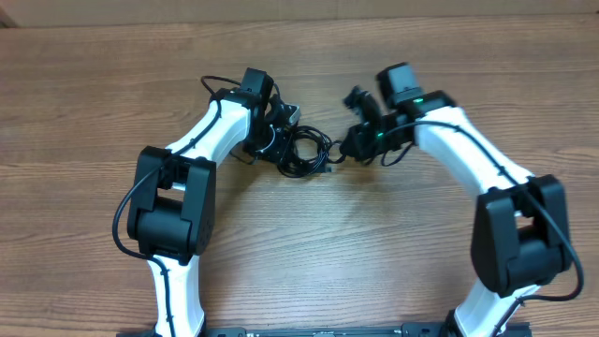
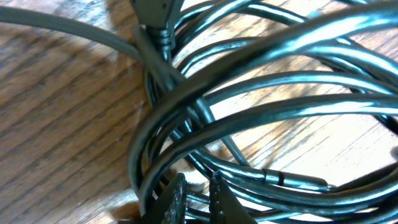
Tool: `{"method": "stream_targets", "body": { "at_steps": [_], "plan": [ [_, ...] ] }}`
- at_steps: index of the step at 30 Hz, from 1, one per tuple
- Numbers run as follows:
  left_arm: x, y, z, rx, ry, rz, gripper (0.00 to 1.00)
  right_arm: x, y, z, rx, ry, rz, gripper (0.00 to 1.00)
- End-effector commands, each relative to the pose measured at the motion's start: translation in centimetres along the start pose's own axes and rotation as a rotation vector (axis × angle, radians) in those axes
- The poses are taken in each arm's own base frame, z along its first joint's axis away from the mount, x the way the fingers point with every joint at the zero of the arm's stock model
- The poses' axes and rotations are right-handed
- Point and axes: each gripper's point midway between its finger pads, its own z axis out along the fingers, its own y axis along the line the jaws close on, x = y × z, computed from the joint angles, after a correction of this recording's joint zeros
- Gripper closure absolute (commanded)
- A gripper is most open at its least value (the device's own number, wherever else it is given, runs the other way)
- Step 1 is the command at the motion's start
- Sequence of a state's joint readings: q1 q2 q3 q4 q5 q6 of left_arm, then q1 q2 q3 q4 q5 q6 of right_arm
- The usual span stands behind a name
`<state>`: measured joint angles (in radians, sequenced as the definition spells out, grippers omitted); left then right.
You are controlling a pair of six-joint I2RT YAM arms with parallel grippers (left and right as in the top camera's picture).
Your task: Untangle cables
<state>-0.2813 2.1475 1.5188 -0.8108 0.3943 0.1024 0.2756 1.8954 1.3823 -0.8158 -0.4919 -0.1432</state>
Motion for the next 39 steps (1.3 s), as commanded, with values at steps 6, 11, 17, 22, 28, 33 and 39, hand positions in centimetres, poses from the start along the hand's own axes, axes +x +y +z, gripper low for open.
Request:
{"method": "stream_targets", "body": {
  "at_steps": [6, 11, 17, 22, 28, 33, 39],
  "plan": [
    [0.8, 1.8, 0.9, -0.052, 0.035, -0.037, 0.85, -2.2, -3.1, -9.7, -0.361, -0.231, 0.272, 0.96],
    [0.8, 1.8, 0.9, -0.052, 0.033, -0.037, 0.85, -0.2, -6.0, -10.1, -0.272, -0.192, 0.377, 0.96],
    [0.8, 1.8, 0.9, -0.052, 0.033, -0.037, 0.84, 0.3, -5.1, -6.9, -0.098, -0.092, 0.261, 0.65],
    [0.8, 1.8, 0.9, -0.052, 0.033, -0.037, 0.84, 0.0, -2.9, -4.1, 0.013, -0.034, 0.09, 0.57],
    [0.8, 1.8, 0.9, -0.052, 0.033, -0.037, 0.83, 0.1, -0.1, -1.6, 0.085, 0.023, -0.171, 0.62],
    [0.8, 1.8, 0.9, -0.052, 0.033, -0.037, 0.83, 0.2, 0.3, -0.5, 0.137, 0.034, -0.238, 0.64],
    [0.8, 1.8, 0.9, -0.052, 0.033, -0.037, 0.83, 0.0, 0.0, 1.2, 0.143, -0.014, -0.275, 0.61]
  ]
}}
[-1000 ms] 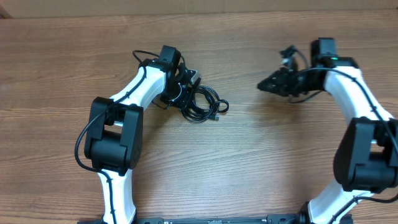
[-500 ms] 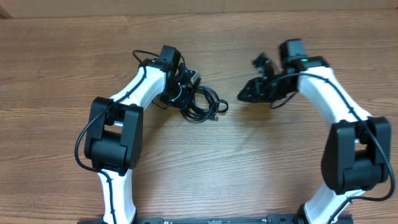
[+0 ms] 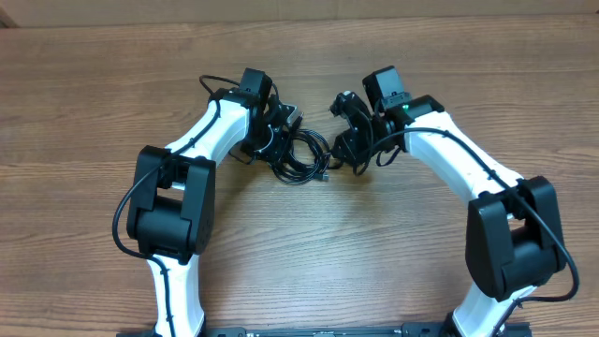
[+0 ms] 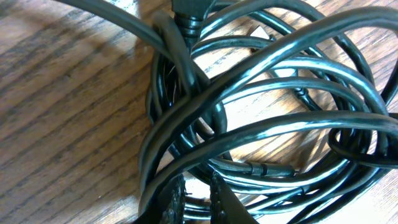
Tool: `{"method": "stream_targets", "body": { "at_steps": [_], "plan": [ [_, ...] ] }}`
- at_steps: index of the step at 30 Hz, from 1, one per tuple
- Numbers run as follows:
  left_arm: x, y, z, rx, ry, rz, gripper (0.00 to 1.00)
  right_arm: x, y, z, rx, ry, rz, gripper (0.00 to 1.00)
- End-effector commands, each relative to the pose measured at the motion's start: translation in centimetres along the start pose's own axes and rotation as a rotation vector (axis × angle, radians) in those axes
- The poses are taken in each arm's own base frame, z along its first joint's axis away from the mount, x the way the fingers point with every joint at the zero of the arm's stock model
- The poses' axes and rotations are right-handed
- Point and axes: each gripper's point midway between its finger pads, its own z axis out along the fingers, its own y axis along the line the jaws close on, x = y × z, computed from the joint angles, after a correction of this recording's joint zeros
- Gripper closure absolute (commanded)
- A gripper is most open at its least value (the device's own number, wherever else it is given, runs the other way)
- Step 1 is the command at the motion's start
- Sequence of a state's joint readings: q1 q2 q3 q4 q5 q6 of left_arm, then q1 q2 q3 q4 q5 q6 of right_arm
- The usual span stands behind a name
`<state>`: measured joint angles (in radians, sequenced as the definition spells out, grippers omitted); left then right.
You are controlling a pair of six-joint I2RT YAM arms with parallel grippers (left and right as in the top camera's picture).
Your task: Untangle cables
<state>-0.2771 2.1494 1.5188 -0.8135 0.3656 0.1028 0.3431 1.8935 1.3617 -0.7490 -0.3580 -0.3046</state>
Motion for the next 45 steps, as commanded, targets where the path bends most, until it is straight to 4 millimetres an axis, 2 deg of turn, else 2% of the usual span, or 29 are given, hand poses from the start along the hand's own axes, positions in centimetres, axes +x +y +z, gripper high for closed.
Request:
{"method": "stream_targets", "body": {
  "at_steps": [1, 4, 8, 12, 25, 30, 33, 35, 37, 42, 45],
  "plan": [
    [0.6, 1.1, 1.0, -0.023, 0.028, -0.031, 0.83, 0.3, -0.2, 0.1, 0.034, -0.026, -0.039, 0.61],
    [0.6, 1.1, 1.0, -0.023, 0.028, -0.031, 0.83, 0.5, -0.4, 0.7, 0.038, -0.046, -0.047, 0.62],
    [0.6, 1.1, 1.0, -0.023, 0.027, -0.031, 0.83, 0.5, -0.2, 1.0, 0.023, -0.054, -0.048, 0.72],
    [0.6, 1.1, 1.0, -0.023, 0.028, -0.031, 0.83, 0.4, 0.5, 1.0, -0.013, -0.062, -0.049, 0.73],
    [0.6, 1.1, 1.0, -0.023, 0.028, -0.031, 0.83, 0.7, 0.2, 1.6, -0.007, -0.079, -0.087, 0.73],
    [0.6, 1.1, 1.0, -0.023, 0.028, -0.031, 0.83, 0.5, 0.2, 1.8, -0.004, -0.092, -0.091, 0.81],
    [0.6, 1.1, 1.0, -0.023, 0.028, -0.031, 0.83, 0.5, 0.2, 1.7, -0.005, -0.094, -0.091, 0.96],
    [0.6, 1.1, 1.0, -0.023, 0.028, -0.031, 0.83, 0.4, 0.1, 1.7, -0.007, -0.096, -0.077, 0.96],
    [0.6, 1.1, 1.0, -0.023, 0.028, -0.031, 0.83, 0.0, 0.1, 1.2, -0.023, -0.11, -0.043, 0.96],
    [0.6, 1.1, 1.0, -0.023, 0.027, -0.031, 0.83, -2.1, 1.5, -1.6, -0.217, -0.204, 0.059, 0.96],
    [0.6, 1.1, 1.0, -0.023, 0.028, -0.031, 0.83, -2.3, 1.2, -2.7, -0.296, -0.229, 0.155, 0.96]
  ]
}}
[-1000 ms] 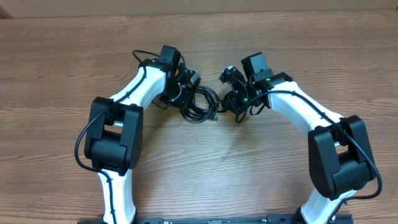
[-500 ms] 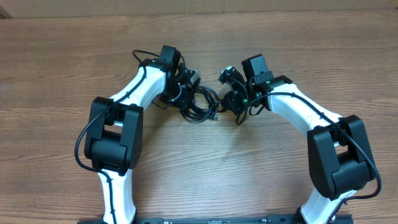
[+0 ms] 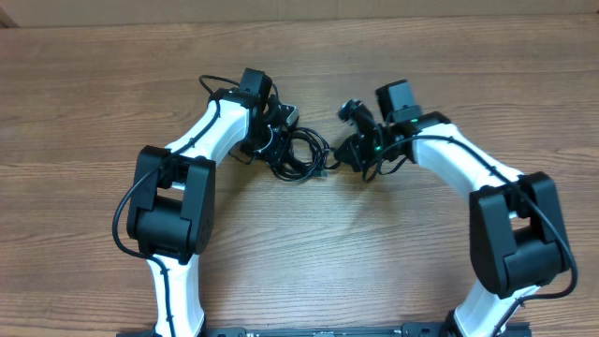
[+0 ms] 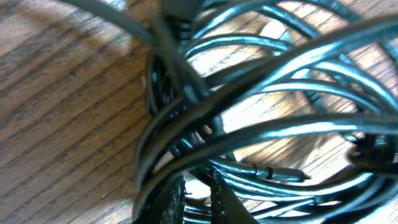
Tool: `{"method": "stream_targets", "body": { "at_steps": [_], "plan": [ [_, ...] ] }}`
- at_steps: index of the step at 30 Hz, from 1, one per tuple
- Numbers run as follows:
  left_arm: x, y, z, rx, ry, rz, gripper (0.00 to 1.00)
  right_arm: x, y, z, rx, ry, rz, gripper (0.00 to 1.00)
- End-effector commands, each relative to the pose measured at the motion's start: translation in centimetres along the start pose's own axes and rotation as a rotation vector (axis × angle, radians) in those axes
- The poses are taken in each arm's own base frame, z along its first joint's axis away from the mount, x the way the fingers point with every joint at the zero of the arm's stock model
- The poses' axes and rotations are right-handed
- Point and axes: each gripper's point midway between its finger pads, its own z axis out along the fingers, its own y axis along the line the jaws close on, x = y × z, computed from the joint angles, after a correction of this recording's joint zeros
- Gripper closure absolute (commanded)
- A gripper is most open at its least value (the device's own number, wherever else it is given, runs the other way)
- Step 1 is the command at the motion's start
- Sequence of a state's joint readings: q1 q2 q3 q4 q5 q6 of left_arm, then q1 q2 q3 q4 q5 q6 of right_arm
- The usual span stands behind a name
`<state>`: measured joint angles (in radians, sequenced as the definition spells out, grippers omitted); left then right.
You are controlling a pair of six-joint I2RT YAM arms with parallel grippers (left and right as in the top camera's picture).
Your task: Untangle cables
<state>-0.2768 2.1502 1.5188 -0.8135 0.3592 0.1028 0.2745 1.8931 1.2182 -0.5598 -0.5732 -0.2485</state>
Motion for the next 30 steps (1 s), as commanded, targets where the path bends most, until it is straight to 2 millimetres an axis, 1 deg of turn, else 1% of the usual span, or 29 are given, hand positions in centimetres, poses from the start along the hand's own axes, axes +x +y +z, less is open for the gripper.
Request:
{"method": "stream_targets", "body": {
  "at_steps": [1, 2, 4, 6, 9, 11, 13, 15, 18, 20, 22, 23, 24, 25, 26, 27, 30],
  "plan": [
    [0.6, 0.9, 1.0, -0.017, 0.026, -0.03, 0.83, -3.5, 2.0, -3.7, -0.15, -0.127, 0.096, 0.96],
    [0.6, 0.9, 1.0, -0.017, 0.026, -0.03, 0.83, -3.5, 2.0, -4.0, -0.172, -0.133, 0.12, 0.96],
    [0.6, 0.9, 1.0, -0.017, 0.026, -0.03, 0.84, -3.8, 2.1, -5.3, -0.258, -0.161, 0.186, 0.96],
    [0.6, 1.0, 1.0, -0.017, 0.026, -0.03, 0.84, -4.2, 2.4, -6.6, -0.346, -0.193, 0.202, 0.96],
    [0.6, 1.0, 1.0, -0.017, 0.026, -0.03, 0.84, -4.5, 2.0, -8.6, -0.437, -0.231, 0.283, 0.96],
    [0.6, 1.0, 1.0, -0.017, 0.026, -0.03, 0.84, -4.7, 1.8, -9.4, -0.471, -0.245, 0.312, 0.96],
    [0.6, 1.0, 1.0, -0.017, 0.026, -0.03, 0.84, -4.7, 1.7, -9.8, -0.488, -0.25, 0.331, 0.96],
    [0.6, 1.0, 1.0, -0.017, 0.025, -0.03, 0.84, -4.6, 1.6, -9.7, -0.479, -0.244, 0.341, 0.96],
    [0.6, 1.0, 1.0, -0.017, 0.026, -0.03, 0.84, -3.7, -0.2, -8.3, -0.339, -0.205, 0.375, 0.96],
    [0.6, 1.0, 1.0, -0.017, 0.025, -0.03, 0.84, -2.8, -1.3, -7.2, -0.229, -0.169, 0.389, 0.76],
    [0.6, 1.0, 1.0, -0.017, 0.025, -0.03, 0.83, -2.1, -2.4, -6.1, -0.108, -0.134, 0.371, 0.65],
    [0.6, 1.0, 1.0, -0.017, 0.025, -0.03, 0.83, -1.8, -2.7, -5.5, -0.058, -0.115, 0.33, 0.6],
    [0.6, 0.9, 1.0, -0.017, 0.025, -0.03, 0.83, -1.6, -2.6, -5.2, -0.032, -0.101, 0.282, 0.54],
    [0.6, 0.9, 1.0, -0.017, 0.026, -0.03, 0.83, -1.4, -2.1, -4.6, -0.015, -0.082, 0.197, 0.49],
    [0.6, 1.0, 1.0, -0.017, 0.026, -0.03, 0.83, -1.4, -1.8, -4.4, -0.012, -0.075, 0.166, 0.49],
    [0.6, 1.0, 1.0, -0.017, 0.026, -0.03, 0.83, -1.3, -1.5, -3.8, 0.017, -0.057, 0.094, 0.49],
    [0.6, 1.0, 1.0, -0.017, 0.026, -0.03, 0.83, -0.9, -2.4, -2.9, 0.149, -0.015, 0.045, 0.49]
  ]
}}
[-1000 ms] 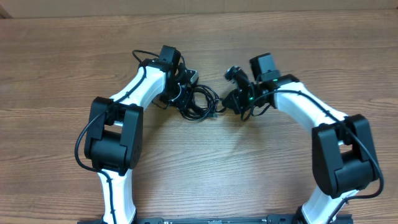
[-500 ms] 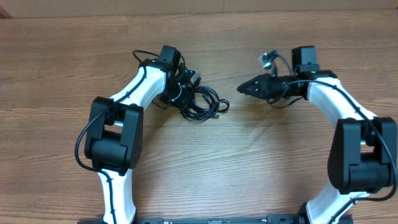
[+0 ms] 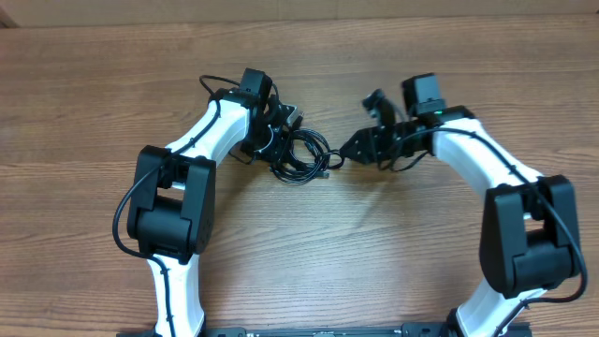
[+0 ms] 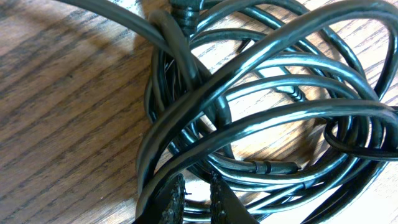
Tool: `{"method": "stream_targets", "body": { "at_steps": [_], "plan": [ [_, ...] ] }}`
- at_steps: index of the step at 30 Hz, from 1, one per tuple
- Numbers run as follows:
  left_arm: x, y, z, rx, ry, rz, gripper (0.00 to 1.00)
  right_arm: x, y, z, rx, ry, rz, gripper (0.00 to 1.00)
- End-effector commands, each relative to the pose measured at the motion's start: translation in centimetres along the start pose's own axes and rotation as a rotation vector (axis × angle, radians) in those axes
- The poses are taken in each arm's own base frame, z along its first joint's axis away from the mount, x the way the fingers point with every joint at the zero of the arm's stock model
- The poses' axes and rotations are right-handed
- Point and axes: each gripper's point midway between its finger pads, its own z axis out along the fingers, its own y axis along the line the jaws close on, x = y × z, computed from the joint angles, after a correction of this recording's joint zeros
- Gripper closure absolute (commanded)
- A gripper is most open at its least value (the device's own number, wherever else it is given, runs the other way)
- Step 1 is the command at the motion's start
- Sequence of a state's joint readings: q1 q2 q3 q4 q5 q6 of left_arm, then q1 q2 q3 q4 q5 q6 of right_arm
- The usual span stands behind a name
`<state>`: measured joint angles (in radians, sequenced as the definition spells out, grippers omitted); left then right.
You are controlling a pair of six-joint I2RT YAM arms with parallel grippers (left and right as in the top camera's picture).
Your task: Untangle cables
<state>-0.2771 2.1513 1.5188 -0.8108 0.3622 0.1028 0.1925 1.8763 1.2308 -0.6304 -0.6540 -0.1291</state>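
A black cable bundle (image 3: 301, 154) lies coiled and knotted on the wooden table; in the left wrist view its loops (image 4: 261, 118) cross over one another, with a plug (image 4: 186, 9) at the top edge. My left gripper (image 3: 280, 140) sits on the bundle's left side, its fingers almost together (image 4: 194, 186) with strands pinched between them. My right gripper (image 3: 350, 148) points left, just right of the bundle. Its tip looks shut, and a thin strand (image 3: 334, 159) runs from the bundle to it.
The wooden table (image 3: 299, 262) stretches bare in front of both arms. Its far edge (image 3: 299, 17) runs along the top of the overhead view. Both arm bases stand at the near edge.
My right gripper has shifted to the right, away from the bundle, and a thin strand now spans the gap. The left gripper and the coil have stayed put.
The left gripper stayed pinched on the bundle's left side at every moment. The right gripper stood right of the coil, then close against its right edge, then a little back, and now farther right with a strand reaching it.
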Motion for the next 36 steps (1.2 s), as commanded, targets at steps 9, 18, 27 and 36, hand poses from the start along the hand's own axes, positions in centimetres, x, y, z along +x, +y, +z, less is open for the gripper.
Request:
{"method": "stream_targets", "body": {
  "at_steps": [9, 18, 27, 36],
  "plan": [
    [0.6, 1.0, 0.9, -0.02, 0.027, -0.031, 0.83, -1.0, 0.2, 0.6, 0.205, 0.019, -0.275, 0.68],
    [0.6, 1.0, 0.9, -0.02, 0.027, -0.031, 0.83, -0.7, -0.5, 2.7, 0.164, 0.036, -0.297, 0.67],
    [0.6, 1.0, 0.9, -0.02, 0.027, -0.031, 0.83, -0.6, -0.4, 3.6, 0.122, 0.036, -0.295, 0.68],
    [0.6, 1.0, 0.9, -0.02, 0.027, -0.031, 0.83, -1.0, -0.2, 3.7, 0.108, 0.018, -0.307, 0.73]
  ]
}}
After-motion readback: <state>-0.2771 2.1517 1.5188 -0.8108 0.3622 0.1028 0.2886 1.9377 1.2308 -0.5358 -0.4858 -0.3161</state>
